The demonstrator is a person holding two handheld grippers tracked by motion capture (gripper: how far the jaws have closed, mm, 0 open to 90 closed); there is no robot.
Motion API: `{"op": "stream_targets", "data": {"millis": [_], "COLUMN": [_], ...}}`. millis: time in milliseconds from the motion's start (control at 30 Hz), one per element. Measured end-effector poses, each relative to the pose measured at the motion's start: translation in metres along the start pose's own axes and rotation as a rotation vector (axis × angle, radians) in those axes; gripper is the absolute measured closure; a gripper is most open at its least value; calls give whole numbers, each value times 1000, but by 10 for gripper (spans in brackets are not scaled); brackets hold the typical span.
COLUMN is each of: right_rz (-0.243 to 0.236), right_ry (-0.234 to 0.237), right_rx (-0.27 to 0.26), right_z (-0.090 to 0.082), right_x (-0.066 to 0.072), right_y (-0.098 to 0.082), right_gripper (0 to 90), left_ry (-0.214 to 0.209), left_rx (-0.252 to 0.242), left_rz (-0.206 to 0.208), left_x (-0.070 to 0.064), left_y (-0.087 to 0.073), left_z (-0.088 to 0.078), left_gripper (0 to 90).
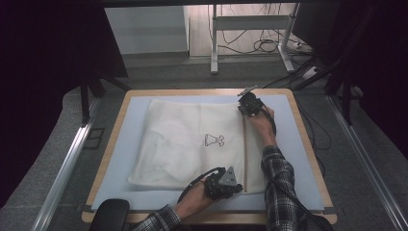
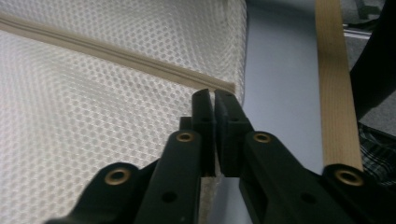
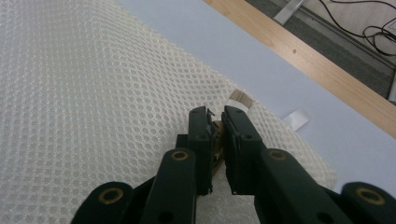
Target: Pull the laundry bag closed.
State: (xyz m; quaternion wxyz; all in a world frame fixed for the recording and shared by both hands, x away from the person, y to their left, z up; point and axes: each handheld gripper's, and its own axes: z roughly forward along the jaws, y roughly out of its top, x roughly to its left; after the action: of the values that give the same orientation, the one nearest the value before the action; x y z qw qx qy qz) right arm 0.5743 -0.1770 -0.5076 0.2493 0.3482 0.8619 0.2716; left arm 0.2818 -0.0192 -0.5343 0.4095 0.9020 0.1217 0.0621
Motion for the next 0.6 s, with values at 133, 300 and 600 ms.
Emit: {"op": "stream_targets", "data": {"millis": [133,300,600], "right_rz": [12,8,13], "right_ry": [7,17,21], "right_rx": [-15,-18,-22], "right_z": [-3,-5,-7], "right_x": [0,5,14], "right_y": [-1,-2,-2], "right_gripper": [746,686,570], "left_ry": [-5,-1,7], "left_rx": [-10,-18,-9], "left_rz": [-19,-38,-52], "left_x": [3,5,7], "left_y": [1,2,2], "left_z": [-3,-5,-6], "left_gripper": [799,717,557]}}
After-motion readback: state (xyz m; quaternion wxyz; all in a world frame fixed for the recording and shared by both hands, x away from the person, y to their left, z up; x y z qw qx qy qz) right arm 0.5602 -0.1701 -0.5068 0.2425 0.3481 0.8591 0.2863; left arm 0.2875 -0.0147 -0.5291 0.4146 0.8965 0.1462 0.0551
